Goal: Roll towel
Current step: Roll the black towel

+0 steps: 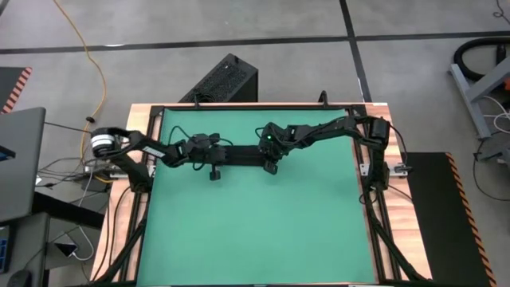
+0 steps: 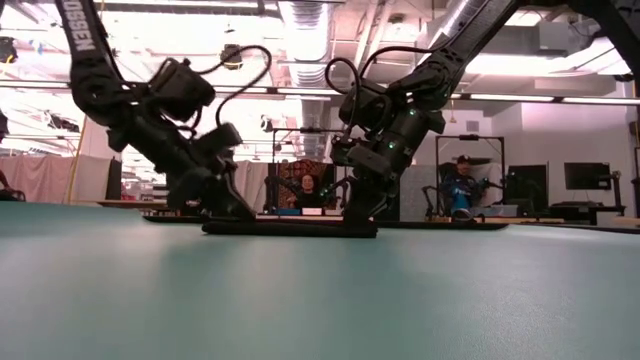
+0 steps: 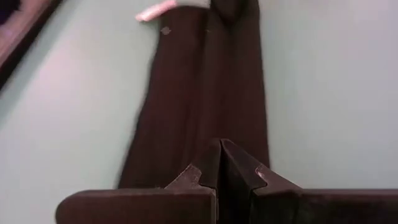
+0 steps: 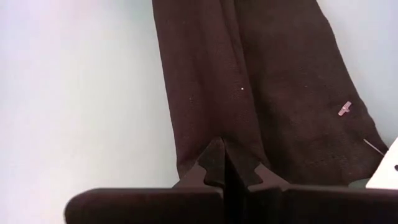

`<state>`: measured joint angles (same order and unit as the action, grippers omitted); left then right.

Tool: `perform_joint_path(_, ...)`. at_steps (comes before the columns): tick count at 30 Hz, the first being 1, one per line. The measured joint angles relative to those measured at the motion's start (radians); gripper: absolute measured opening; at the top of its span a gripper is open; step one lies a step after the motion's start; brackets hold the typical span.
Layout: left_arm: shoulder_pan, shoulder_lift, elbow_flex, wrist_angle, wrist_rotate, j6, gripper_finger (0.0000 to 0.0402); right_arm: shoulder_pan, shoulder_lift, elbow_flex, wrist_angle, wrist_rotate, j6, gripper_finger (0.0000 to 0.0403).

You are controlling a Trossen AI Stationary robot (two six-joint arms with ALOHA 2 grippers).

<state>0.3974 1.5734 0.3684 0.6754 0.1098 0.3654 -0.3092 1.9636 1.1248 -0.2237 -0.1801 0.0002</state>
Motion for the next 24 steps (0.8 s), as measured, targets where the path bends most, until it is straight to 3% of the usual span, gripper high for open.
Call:
perform_joint_path(6, 0.009, 0.088, 0.025, 0.008, -0.044, 0.007, 0.0, 0.0, 0.0, 0.0, -0.002, 0.0, 0.003, 0.0014)
perform_joint_path(14, 0.045, 0.108, 0.025, -0.039, -0.062, -0.046, 0.0, 0.002, -0.012, 0.0, 0.003, 0.002, -0.002, 0.0014)
perform_joint_path(19, 0.051, 0.106, 0.027, -0.077, -0.054, -0.046, 0.0, 0.023, -0.089, -0.006, 0.009, 0.067, -0.053, 0.0014)
perform_joint_path(24, 0.052, 0.106, 0.027, -0.081, -0.041, -0.048, 0.0, 0.036, -0.202, -0.004, 0.01, 0.061, -0.163, 0.0024)
